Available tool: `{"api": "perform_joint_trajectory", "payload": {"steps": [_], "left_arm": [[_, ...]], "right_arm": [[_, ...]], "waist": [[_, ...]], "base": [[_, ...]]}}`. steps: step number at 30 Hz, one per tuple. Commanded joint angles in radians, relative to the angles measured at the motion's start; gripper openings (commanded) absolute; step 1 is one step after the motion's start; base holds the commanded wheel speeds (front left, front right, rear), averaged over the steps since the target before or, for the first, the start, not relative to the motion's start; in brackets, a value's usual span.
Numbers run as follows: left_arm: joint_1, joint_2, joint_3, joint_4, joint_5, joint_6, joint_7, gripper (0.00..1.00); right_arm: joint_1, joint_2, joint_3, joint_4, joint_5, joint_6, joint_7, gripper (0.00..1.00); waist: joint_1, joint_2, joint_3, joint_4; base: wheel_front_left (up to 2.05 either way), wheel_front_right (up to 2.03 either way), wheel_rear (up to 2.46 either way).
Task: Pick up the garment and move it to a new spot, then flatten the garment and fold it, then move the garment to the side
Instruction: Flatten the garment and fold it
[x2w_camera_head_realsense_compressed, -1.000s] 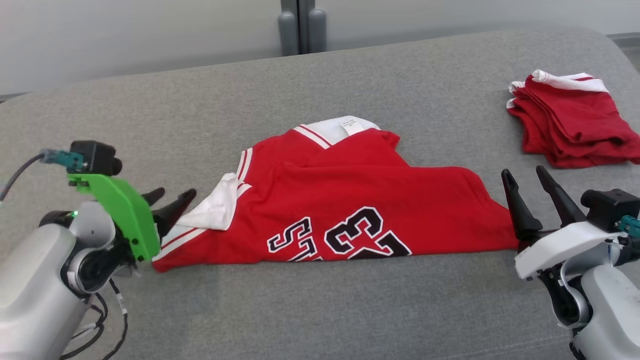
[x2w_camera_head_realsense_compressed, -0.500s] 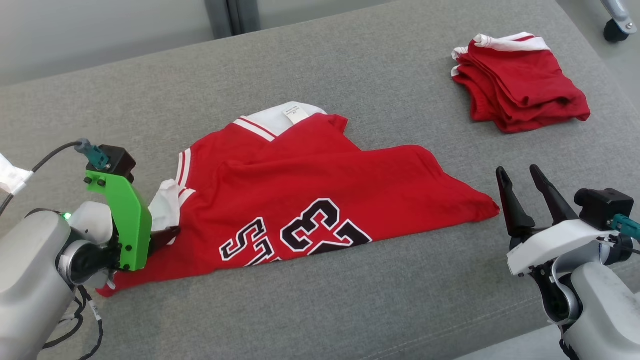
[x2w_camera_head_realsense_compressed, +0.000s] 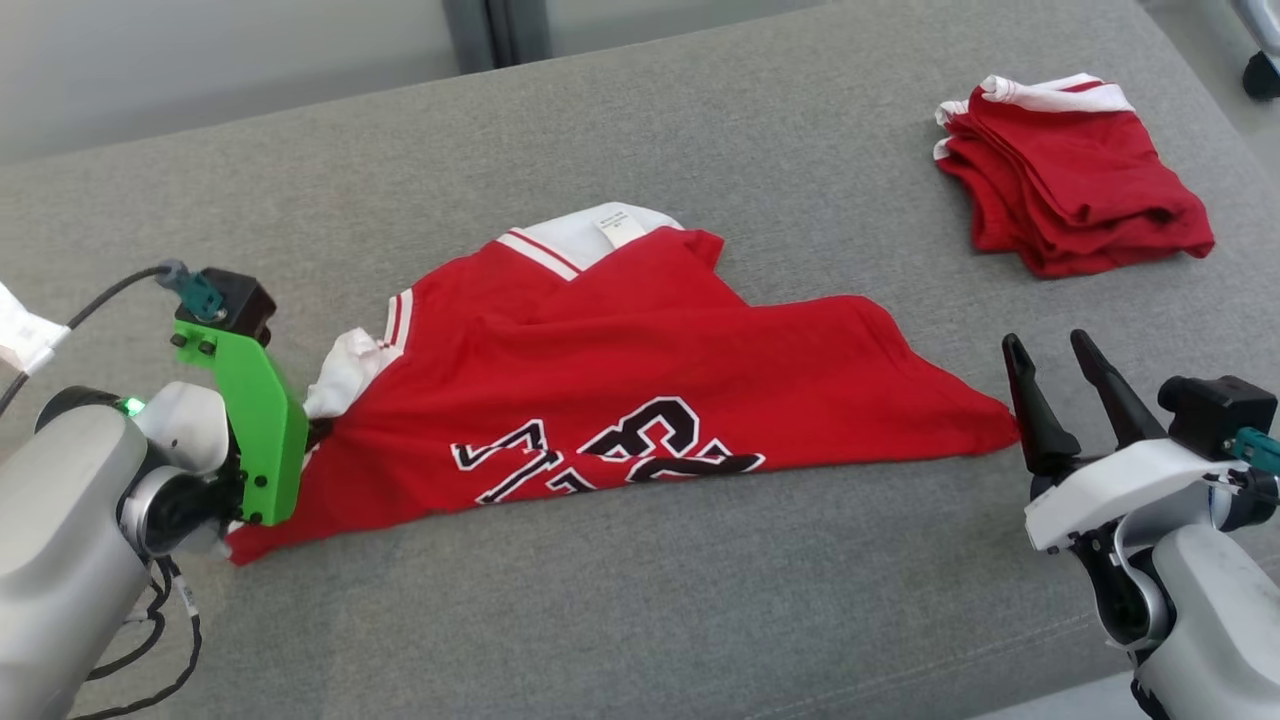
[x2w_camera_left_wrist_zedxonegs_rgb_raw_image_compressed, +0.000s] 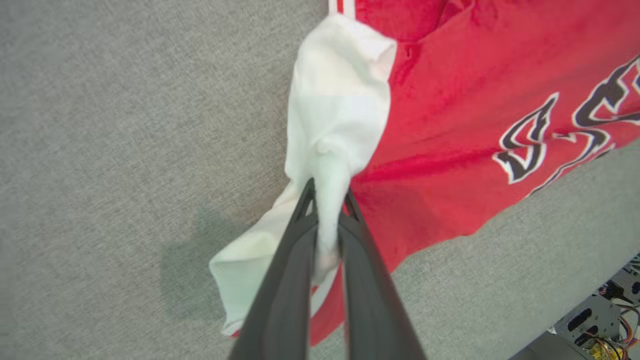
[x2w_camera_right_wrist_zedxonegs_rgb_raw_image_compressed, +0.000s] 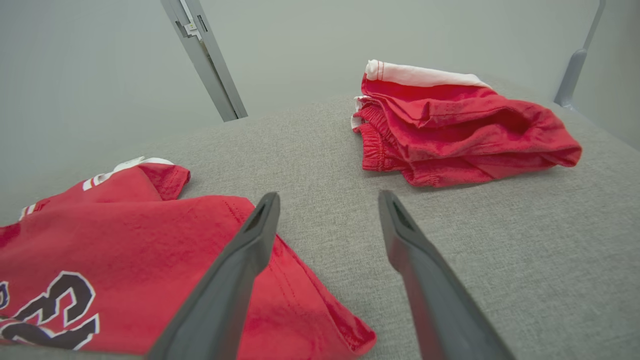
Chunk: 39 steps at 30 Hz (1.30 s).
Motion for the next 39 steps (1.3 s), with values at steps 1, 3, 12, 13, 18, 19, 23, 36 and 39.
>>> {"api": "perform_joint_trajectory", "payload": {"steps": [1, 3, 12, 13, 18, 19, 23, 36, 39], "left_arm": [[-0.017, 0.012, 0.014, -0.022, -0.015, -0.003, -0.018, 0.00], [-0.010, 0.028, 0.033, -0.065, -0.023, -0.006, -0.046, 0.00], [0.079, 0.184, -0.038, -0.413, 0.118, -0.025, -0.220, 0.00], [0.091, 0.202, -0.053, -0.453, 0.134, -0.026, -0.244, 0.00], [0.163, 0.273, -0.180, -0.569, 0.195, -0.026, -0.322, 0.00], [0.175, 0.277, -0.203, -0.566, 0.199, -0.026, -0.340, 0.00], [0.217, 0.244, -0.254, -0.502, 0.155, -0.026, -0.417, 0.75], [0.142, 0.242, -0.074, -0.369, -0.040, 0.035, -0.644, 1.00], [0.125, 0.214, -0.067, -0.355, -0.039, 0.066, -0.638, 1.00]], "right_arm": [[0.013, -0.005, -0.003, -0.002, -0.007, -0.001, -0.004, 1.00], [0.022, -0.008, -0.004, -0.005, -0.009, -0.001, -0.004, 1.00], [0.049, -0.024, -0.002, -0.009, -0.018, -0.001, -0.003, 1.00], [0.050, -0.026, -0.003, -0.009, -0.018, -0.001, -0.002, 1.00], [0.060, -0.031, -0.003, -0.011, -0.019, -0.001, 0.005, 1.00], [0.062, -0.033, -0.002, -0.013, -0.020, -0.001, 0.008, 1.00], [0.063, -0.034, 0.002, -0.018, -0.022, -0.001, 0.018, 1.00], [0.074, -0.032, 0.001, -0.028, -0.018, -0.001, 0.024, 1.00], [0.072, -0.029, 0.000, -0.028, -0.017, -0.001, 0.023, 1.00]], "waist": [[0.0000, 0.0000, -0.031, 0.045], [0.0000, 0.0000, -0.044, 0.072], [0.0000, 0.0000, -0.085, 0.179], [0.0000, 0.0000, -0.088, 0.188], [0.0000, 0.0000, -0.098, 0.217], [0.0000, 0.0000, -0.098, 0.222], [0.0000, 0.0000, -0.101, 0.230], [0.0000, 0.0000, -0.102, 0.195], [0.0000, 0.0000, -0.097, 0.180]], "base": [[0.00, 0.00, 0.00], [0.00, 0.00, 0.00], [0.00, 0.00, 0.00], [0.00, 0.00, 0.00], [0.00, 0.00, 0.00], [0.00, 0.00, 0.00], [0.00, 0.00, 0.00], [0.00, 0.00, 0.00], [0.00, 0.00, 0.00]]}}
